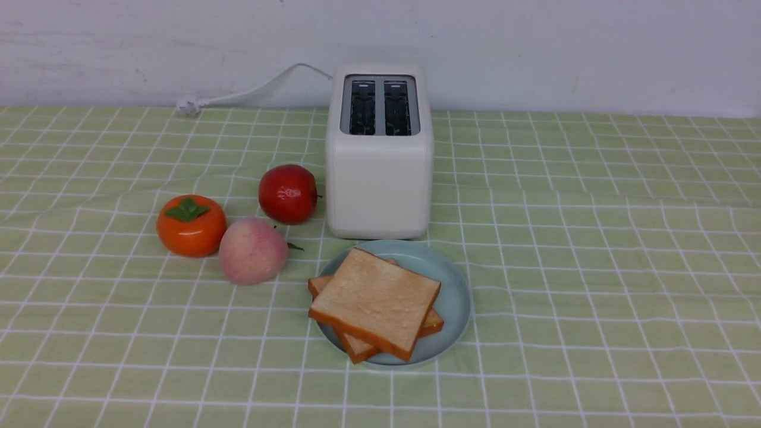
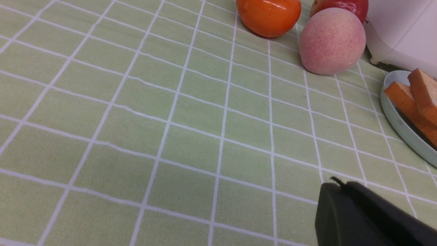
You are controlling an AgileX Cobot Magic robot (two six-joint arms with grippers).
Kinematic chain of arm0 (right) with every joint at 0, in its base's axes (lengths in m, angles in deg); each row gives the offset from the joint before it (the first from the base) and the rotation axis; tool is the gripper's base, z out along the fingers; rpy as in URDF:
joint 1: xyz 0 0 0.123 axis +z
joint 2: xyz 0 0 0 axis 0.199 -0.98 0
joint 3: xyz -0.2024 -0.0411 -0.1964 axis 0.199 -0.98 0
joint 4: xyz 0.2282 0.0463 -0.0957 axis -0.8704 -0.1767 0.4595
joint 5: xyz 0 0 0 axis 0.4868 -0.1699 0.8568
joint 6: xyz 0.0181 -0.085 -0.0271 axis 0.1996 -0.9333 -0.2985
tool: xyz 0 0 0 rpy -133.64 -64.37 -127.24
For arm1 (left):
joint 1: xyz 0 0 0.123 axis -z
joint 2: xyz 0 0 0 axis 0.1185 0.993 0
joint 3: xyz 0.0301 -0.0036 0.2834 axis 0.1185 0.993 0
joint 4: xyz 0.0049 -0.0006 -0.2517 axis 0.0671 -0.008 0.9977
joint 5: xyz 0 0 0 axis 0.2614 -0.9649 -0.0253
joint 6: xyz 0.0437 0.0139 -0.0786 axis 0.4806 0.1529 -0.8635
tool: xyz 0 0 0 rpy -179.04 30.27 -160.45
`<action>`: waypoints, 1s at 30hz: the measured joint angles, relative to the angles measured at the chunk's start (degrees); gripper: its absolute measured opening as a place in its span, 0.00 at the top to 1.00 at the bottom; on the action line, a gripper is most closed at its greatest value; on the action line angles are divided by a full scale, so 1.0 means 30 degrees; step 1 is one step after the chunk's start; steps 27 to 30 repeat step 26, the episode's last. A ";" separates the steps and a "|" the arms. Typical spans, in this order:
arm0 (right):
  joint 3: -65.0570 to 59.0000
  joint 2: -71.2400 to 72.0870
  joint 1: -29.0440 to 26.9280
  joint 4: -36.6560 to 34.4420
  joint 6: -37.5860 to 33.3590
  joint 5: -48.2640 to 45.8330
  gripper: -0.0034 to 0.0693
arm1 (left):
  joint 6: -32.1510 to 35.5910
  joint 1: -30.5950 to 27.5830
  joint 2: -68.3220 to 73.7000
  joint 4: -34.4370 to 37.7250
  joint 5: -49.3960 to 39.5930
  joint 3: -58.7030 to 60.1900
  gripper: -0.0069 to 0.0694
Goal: Take toasted bread from bread machine on green coffee tablecloth place on plate.
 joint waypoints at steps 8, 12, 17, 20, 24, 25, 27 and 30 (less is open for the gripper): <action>0.0000 0.0000 0.0000 0.0024 0.0000 0.0000 0.86 | 0.0000 0.0000 0.0000 0.0015 0.0000 0.0000 0.93; 0.0000 0.0000 0.0000 0.0024 0.0000 0.0000 0.86 | 0.0000 0.0000 0.0000 0.0015 0.0000 0.0000 0.93; 0.0000 0.0000 0.0000 0.0024 0.0000 0.0000 0.86 | 0.0000 0.0000 0.0000 0.0015 0.0000 0.0000 0.93; 0.0000 0.0000 0.0000 0.0024 0.0000 0.0000 0.86 | 0.0000 0.0000 0.0000 0.0034 0.0000 0.0000 0.93; 0.0000 0.0000 0.0000 0.0024 0.0000 0.0000 0.85 | 0.0000 0.0000 0.0000 0.0034 0.0000 0.0000 0.92; 0.0000 0.0000 0.0000 0.0024 0.0000 0.0000 0.85 | 0.0000 0.0000 0.0000 0.0034 0.0000 0.0000 0.92; 0.0000 0.0000 0.0000 0.0024 0.0000 0.0000 0.85 | 0.0000 0.0000 0.0000 0.0034 0.0000 0.0000 0.92; 0.0000 0.0000 0.0000 0.0024 0.0000 0.0000 0.85 | 0.0000 0.0000 0.0000 0.0034 0.0000 0.0000 0.92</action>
